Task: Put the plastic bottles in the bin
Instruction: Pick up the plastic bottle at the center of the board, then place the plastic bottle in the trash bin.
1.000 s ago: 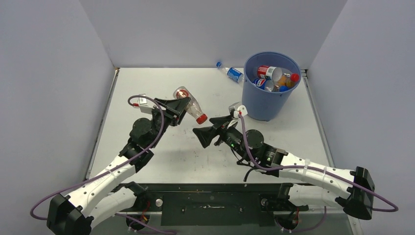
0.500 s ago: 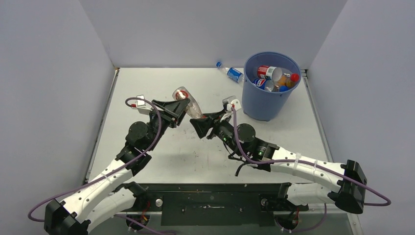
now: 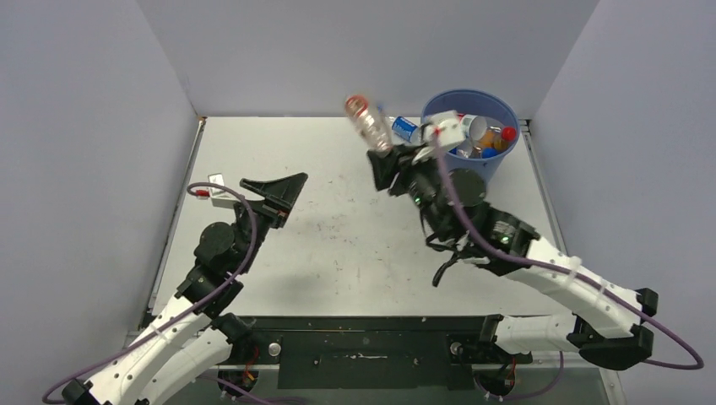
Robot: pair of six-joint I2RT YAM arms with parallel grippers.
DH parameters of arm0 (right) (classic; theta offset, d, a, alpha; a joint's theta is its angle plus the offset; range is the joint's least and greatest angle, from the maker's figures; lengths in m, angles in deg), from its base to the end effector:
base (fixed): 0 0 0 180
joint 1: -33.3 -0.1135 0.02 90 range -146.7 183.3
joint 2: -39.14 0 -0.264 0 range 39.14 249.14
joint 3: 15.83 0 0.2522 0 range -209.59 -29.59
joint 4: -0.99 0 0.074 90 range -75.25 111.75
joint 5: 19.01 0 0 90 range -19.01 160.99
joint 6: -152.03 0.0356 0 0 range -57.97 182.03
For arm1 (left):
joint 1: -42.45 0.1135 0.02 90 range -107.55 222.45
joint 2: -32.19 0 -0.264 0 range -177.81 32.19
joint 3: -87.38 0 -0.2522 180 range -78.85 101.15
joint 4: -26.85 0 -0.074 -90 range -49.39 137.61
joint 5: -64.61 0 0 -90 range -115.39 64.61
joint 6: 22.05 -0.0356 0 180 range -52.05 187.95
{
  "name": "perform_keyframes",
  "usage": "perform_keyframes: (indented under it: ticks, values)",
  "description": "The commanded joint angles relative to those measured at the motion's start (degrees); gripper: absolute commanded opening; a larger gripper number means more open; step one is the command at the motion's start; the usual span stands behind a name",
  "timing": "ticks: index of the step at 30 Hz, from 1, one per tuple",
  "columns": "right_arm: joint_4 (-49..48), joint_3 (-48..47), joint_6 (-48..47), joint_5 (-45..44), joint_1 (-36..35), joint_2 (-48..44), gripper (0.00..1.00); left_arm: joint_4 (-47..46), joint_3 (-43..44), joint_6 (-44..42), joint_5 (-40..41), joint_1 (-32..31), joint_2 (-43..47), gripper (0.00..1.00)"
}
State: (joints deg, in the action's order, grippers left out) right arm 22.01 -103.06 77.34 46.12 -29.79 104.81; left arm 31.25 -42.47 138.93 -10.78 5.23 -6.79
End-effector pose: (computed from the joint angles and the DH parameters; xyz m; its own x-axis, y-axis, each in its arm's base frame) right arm 0.1274 0.2180 0.4477 -0.1592 0.2155 -0.9634 -0.5979 0.7555 0.2679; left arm 0.1407 -0.0956 0.3412 -0.3342 -0.8950 -0.2955 0.2145 0.2331 -0.9485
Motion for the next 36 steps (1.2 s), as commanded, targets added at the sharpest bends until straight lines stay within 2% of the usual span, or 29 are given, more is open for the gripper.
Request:
perform_keyframes:
  ticks: [1, 5, 8, 16, 21, 30, 33, 36]
  values:
    - [19.07, -18.11, -8.56, -20.91, 4.80, -1.38, 0.05, 2.97, 2.46, -8.28, 6.03, 0.52, 4.85, 0.96]
    - [24.19, -20.61, -6.73, -16.47, 18.14, -0.01, 0.05, 4.30, -0.06, -7.08, 6.86, 0.56, 5.35, 0.96]
    - [27.01, -21.65, -1.19, -4.29, 29.42, 3.82, 0.05, 4.97, -1.63, -6.06, 5.98, 0.56, 4.38, 0.96]
    - [24.18, -22.56, 9.51, 14.72, 46.05, 11.58, 0.05, 5.35, -3.63, -4.08, 3.75, 0.61, 2.65, 0.96]
    - [23.35, -23.03, 13.97, 22.11, 52.29, 16.32, 0.05, 5.17, -4.83, -3.79, 3.33, 0.65, 2.25, 0.96]
    - [22.55, -20.64, 14.79, 26.34, 53.28, 20.13, 0.06, 3.93, -6.85, -2.15, 1.56, 0.74, 0.00, 0.96]
    - [22.58, -19.48, 14.49, 25.92, 53.24, 20.22, 0.17, 4.00, -7.01, -1.86, 0.96, 0.74, -0.96, 0.96]
    - [21.61, -17.36, 14.14, 25.57, 53.12, 19.00, 0.47, 3.96, -7.40, -1.37, 1.01, 0.74, -1.47, 0.97]
